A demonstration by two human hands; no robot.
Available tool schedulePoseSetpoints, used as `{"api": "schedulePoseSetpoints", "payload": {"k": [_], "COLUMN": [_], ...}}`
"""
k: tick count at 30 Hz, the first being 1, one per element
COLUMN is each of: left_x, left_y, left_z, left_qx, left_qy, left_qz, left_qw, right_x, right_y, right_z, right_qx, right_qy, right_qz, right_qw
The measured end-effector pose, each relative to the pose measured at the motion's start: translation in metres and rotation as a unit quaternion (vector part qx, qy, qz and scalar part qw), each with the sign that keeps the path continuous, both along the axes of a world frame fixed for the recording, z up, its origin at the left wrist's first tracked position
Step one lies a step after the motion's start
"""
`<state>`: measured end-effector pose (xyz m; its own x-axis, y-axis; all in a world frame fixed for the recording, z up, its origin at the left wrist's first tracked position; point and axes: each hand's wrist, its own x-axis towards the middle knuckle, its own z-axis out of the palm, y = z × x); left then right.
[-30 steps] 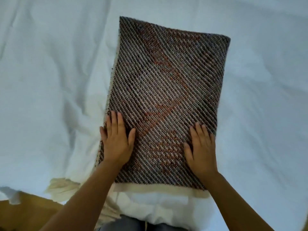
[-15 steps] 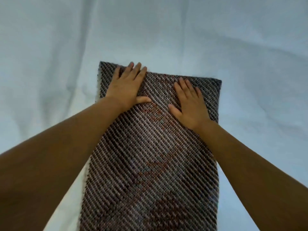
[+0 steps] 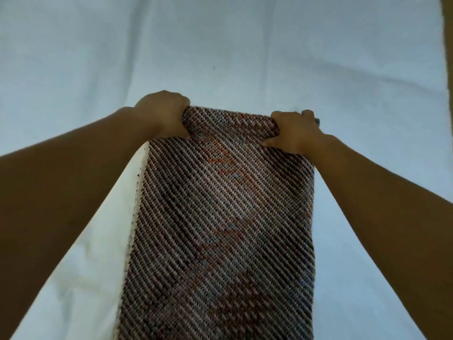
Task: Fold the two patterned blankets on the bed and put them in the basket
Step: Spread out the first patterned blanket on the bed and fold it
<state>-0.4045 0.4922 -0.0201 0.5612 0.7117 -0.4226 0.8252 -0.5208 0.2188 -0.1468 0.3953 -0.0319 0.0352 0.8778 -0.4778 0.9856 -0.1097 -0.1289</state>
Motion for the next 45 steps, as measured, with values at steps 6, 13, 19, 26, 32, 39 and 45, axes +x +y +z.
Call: {"api": "schedulePoseSetpoints", "payload": {"k": [6, 13, 19, 26, 32, 39, 45], "left_x": [-0.033, -0.082, -0.114, -0.139, -0.123, -0.06, -0.059], "left_y": [-0.071, -0.22, -0.337, -0.433, -0.431, -0.375, -0.352], "left_z": [0.051, 0.114, 0.114, 0.041, 0.019, 0.008, -0.044], "left_qx": [0.147, 0.132, 0.171, 0.066, -0.073, 0.076, 0.094], "left_qy": [-0.097, -0.152, -0.137, 0.05, 0.12, -0.092, -0.042], "left_qz": [0.033, 0.139, 0.135, 0.183, 0.296, 0.222, 0.173], "left_qw": [0.984, 0.97, 0.966, 0.98, 0.945, 0.968, 0.979], "right_x": [-0.013, -0.066, -0.097, -0.129, -0.15, -0.169, -0.162], "right_y": [-0.062, -0.203, -0.3, -0.384, -0.399, -0.315, -0.287], "right_z": [0.055, 0.118, 0.113, 0.058, 0.029, 0.04, -0.024], "right_qx": [0.141, 0.146, 0.104, -0.008, -0.155, 0.221, 0.127], "right_qy": [0.01, 0.036, 0.083, 0.05, 0.063, 0.138, 0.053], "right_qz": [0.054, 0.011, -0.08, -0.015, -0.028, -0.097, 0.005], "right_qw": [0.989, 0.989, 0.988, 0.999, 0.986, 0.961, 0.99]}}
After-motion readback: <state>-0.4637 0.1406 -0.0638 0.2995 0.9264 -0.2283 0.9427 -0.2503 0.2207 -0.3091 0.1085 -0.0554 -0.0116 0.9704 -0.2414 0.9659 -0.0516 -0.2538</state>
